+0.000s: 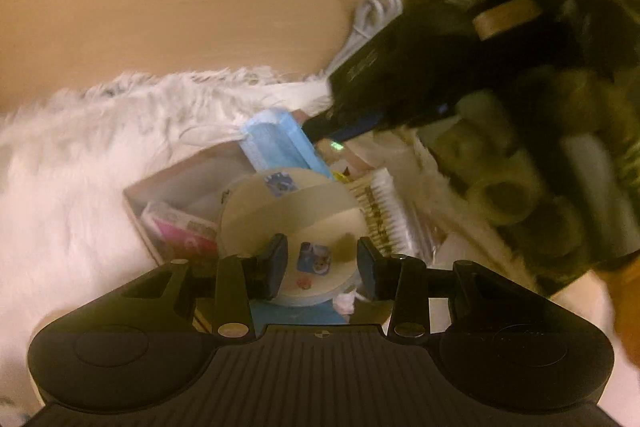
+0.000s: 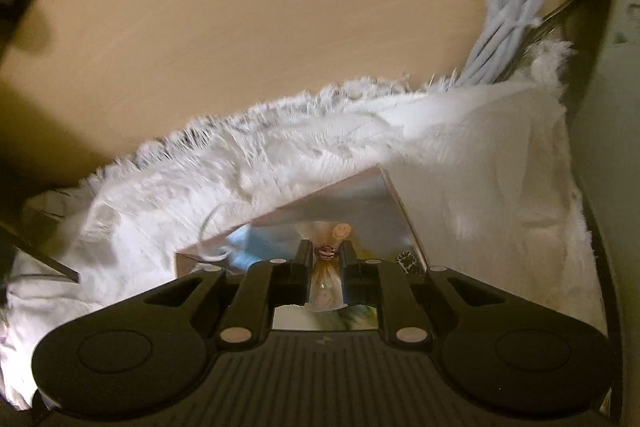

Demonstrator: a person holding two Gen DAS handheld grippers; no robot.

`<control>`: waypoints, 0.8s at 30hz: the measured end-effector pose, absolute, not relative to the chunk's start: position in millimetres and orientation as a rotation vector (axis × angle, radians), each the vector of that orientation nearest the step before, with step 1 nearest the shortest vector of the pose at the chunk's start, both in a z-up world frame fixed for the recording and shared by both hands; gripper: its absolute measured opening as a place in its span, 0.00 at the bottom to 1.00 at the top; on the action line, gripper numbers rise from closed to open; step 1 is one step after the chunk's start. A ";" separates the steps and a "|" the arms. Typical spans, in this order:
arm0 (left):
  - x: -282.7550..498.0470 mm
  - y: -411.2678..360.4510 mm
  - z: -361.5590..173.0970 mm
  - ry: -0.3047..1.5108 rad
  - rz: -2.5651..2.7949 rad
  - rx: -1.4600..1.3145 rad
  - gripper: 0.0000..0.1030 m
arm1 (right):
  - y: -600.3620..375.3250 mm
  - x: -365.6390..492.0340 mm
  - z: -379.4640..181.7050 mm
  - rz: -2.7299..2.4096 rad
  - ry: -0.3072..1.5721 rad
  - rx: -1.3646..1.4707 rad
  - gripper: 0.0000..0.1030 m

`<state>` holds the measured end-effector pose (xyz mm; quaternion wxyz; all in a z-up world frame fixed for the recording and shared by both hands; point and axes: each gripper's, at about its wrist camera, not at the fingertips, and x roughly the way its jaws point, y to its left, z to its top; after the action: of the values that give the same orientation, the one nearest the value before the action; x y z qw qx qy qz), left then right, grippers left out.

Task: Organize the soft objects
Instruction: 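Open both grippers to drop the case and candy into the box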

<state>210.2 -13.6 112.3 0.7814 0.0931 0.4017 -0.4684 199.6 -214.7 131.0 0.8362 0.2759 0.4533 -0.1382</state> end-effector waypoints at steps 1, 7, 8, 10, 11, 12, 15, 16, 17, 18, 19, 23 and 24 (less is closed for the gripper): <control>209.5 -15.0 110.8 0.859 -1.020 0.225 0.41 | -212.2 189.9 138.9 -0.301 0.936 0.573 0.15; 212.7 -18.5 104.5 0.829 -1.030 0.271 0.41 | -194.5 146.6 164.6 -0.365 0.887 0.518 0.20; 212.3 -20.3 104.7 0.820 -1.035 0.287 0.41 | -193.3 141.7 164.1 -0.374 0.888 0.529 0.20; 214.2 -22.8 103.5 0.811 -1.040 0.305 0.41 | -187.3 128.9 159.1 -0.398 0.896 0.558 0.20; 215.6 -23.1 102.8 0.810 -1.040 0.305 0.41 | -184.2 122.7 156.9 -0.406 0.898 0.569 0.20; 217.8 -24.6 101.8 0.806 -1.039 0.303 0.41 | -181.8 116.7 155.3 -0.409 0.897 0.576 0.20; 220.6 -25.9 100.2 0.797 -1.026 0.299 0.41 | -177.1 103.3 156.0 -0.401 0.891 0.571 0.20; 220.2 -26.0 100.7 0.794 -1.016 0.293 0.41 | -176.4 99.7 158.6 -0.398 0.885 0.561 0.20; 220.2 -25.7 100.4 0.791 -1.002 0.286 0.41 | -176.7 96.4 161.4 -0.397 0.877 0.550 0.20; 219.9 -25.0 100.0 0.789 -0.988 0.271 0.41 | -177.6 94.0 164.2 -0.391 0.867 0.538 0.22; 220.0 -22.3 100.7 0.795 -0.977 0.236 0.41 | -179.3 90.3 167.3 -0.384 0.855 0.529 0.25; 204.1 0.8 116.6 0.727 -0.887 0.113 0.41 | -181.1 68.9 175.8 -0.340 0.777 0.456 0.57; 193.7 10.0 122.8 0.682 -0.846 0.081 0.41 | -179.4 62.2 175.3 -0.322 0.761 0.424 0.58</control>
<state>193.7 10.0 122.8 0.8552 0.0384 0.3243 -0.4024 62.2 -179.4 175.3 0.8941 0.2047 0.3670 -0.1552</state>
